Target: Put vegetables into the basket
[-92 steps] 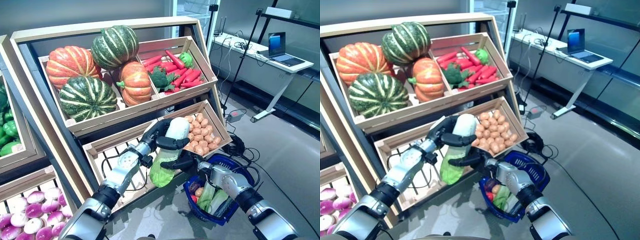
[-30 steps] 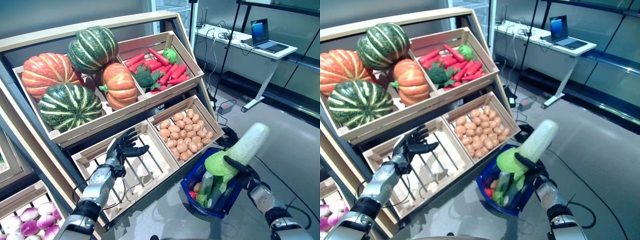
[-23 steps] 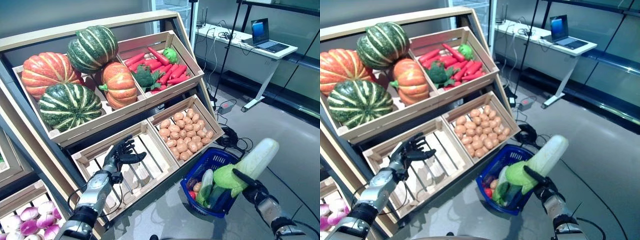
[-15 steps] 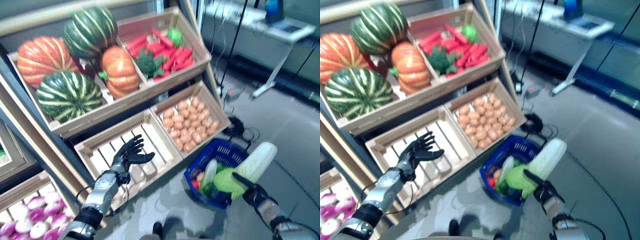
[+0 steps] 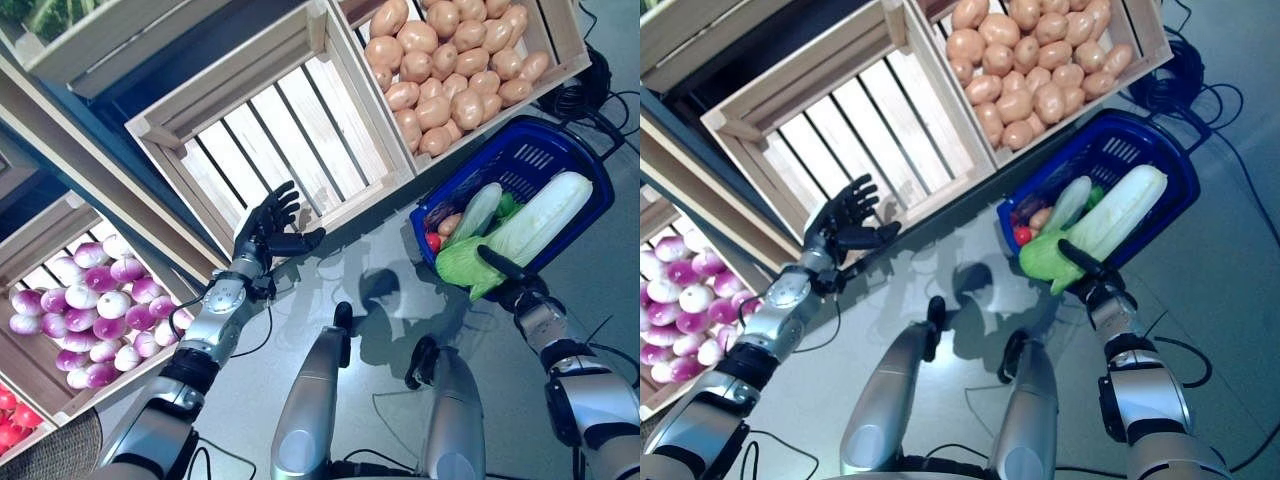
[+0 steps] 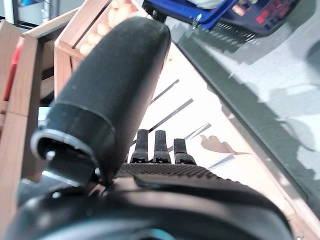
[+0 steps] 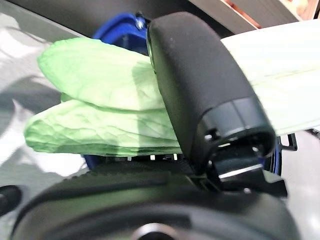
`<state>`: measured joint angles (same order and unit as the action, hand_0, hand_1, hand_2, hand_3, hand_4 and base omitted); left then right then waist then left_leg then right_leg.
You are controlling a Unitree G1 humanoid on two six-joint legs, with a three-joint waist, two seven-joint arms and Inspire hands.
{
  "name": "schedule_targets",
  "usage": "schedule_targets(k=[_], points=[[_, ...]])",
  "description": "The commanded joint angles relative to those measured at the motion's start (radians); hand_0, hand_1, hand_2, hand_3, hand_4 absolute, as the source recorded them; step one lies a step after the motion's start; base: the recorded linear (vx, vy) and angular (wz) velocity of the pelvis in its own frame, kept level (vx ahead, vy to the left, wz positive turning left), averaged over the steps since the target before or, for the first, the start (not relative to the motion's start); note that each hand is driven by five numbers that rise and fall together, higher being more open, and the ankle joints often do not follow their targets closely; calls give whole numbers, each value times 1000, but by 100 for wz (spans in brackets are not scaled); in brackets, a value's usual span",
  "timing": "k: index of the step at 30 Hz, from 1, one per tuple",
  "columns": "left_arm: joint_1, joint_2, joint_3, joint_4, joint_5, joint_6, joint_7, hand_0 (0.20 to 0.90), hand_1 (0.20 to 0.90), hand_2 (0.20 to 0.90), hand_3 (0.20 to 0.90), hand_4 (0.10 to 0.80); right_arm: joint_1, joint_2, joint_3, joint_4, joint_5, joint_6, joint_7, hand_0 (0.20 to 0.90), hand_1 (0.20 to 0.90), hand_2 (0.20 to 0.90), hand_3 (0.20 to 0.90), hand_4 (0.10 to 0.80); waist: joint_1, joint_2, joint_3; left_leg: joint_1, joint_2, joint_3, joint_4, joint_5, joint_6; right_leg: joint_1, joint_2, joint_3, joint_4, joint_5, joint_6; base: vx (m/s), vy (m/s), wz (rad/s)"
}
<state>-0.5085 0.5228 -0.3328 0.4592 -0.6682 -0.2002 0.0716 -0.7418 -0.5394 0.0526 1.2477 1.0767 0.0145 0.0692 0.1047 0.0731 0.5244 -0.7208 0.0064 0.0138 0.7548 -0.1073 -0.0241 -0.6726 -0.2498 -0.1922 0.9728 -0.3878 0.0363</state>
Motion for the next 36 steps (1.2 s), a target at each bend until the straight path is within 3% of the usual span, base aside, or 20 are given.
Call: schedule_targets(k=[1, 8, 9, 15, 28, 36], points=[[-54, 9, 79, -144, -29, -159, 14, 900, 900, 900, 900, 800, -64, -81, -4, -68, 49, -102, 39, 300, 300, 300, 300, 400, -8, 5, -5, 27, 5, 12, 98, -130, 19, -5, 22, -13, 34, 71, -55, -50, -29, -3], [-22, 22, 84, -198, -51, -174, 19, 900, 900, 900, 900, 800, -110, -119, -20, -105, 62, -150, -17, 300, 300, 300, 300, 400, -2, 17, -4, -83, 10, 5, 218, -167, 34, -118, 21, 1, 136, 42, -65, -31, -39, 1], [-7, 30, 88, -211, -55, -166, 21, 900, 900, 900, 900, 800, -115, -129, -28, -122, 54, -164, -46, 900, 900, 900, 900, 800, 1, 16, -4, -90, 10, 2, 235, -172, 35, -121, 21, -2, 147, 39, -65, 3, -24, 6], [18, 58, 89, -222, -91, -167, 0, 900, 900, 900, 900, 800, -124, -158, -50, -126, 47, -151, -123, 900, 900, 900, 900, 800, 9, 11, -4, -79, 11, -10, 264, -178, 34, -100, 19, -10, 161, 35, -67, 13, -24, 2], [54, 63, 103, -224, -99, -162, -24, 900, 900, 900, 900, 800, -65, -150, -71, -129, 22, -111, -91, 900, 900, 900, 900, 800, 24, -28, -34, 95, 18, -26, 202, -186, 22, 94, 20, -31, 89, 30, -66, 71, -5, 2], [110, 63, 112, -227, -106, -124, -52, 900, 900, 900, 900, 800, -4, -156, -91, -144, -7, -71, -54, 900, 900, 900, 900, 800, 38, -52, -103, 259, 32, -28, 28, -115, 9, 278, 26, -63, -70, 83, -69, 94, 22, 0]])
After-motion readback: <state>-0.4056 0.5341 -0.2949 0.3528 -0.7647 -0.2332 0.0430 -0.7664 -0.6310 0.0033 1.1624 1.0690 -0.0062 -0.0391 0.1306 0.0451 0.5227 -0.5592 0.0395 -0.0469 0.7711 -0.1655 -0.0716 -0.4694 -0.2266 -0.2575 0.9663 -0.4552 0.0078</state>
